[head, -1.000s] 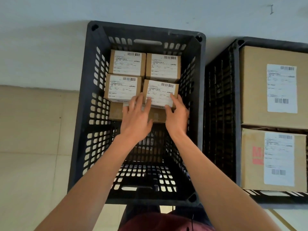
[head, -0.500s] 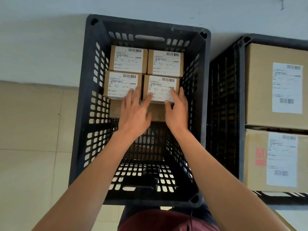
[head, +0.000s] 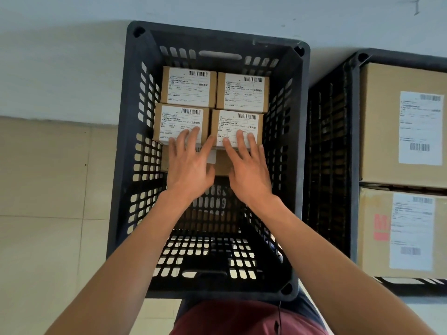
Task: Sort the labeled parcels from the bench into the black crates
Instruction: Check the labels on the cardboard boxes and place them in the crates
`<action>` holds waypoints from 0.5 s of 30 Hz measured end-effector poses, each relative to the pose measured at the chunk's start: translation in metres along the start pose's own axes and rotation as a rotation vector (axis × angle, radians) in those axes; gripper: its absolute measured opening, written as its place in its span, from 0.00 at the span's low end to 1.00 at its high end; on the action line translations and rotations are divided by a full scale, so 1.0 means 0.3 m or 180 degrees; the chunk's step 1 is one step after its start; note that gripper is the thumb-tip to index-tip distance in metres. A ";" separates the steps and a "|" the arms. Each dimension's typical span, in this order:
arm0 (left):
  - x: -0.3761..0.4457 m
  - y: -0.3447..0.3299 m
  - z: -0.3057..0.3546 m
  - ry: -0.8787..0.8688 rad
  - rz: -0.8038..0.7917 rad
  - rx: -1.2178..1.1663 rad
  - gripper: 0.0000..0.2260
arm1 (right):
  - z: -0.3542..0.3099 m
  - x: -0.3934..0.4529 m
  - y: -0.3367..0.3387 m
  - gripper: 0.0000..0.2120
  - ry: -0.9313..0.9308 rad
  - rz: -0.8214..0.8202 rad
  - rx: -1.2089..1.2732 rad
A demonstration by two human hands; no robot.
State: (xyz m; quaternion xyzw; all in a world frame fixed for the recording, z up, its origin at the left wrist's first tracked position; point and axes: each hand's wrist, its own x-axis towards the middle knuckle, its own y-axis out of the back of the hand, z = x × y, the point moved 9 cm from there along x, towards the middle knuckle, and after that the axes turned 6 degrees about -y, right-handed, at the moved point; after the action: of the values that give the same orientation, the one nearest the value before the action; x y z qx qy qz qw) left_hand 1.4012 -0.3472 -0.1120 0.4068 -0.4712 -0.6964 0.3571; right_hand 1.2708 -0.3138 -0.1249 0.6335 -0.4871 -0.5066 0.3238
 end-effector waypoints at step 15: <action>0.051 0.089 -0.053 0.0202 -0.0098 -0.0687 0.25 | 0.013 0.036 0.119 0.23 -0.0523 -0.0019 0.0998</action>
State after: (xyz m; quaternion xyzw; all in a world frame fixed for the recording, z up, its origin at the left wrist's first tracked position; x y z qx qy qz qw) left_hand 1.4123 -0.3746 -0.0939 0.3950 -0.3756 -0.7353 0.4028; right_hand 1.2567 -0.3350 -0.0972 0.6341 -0.5831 -0.4754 0.1787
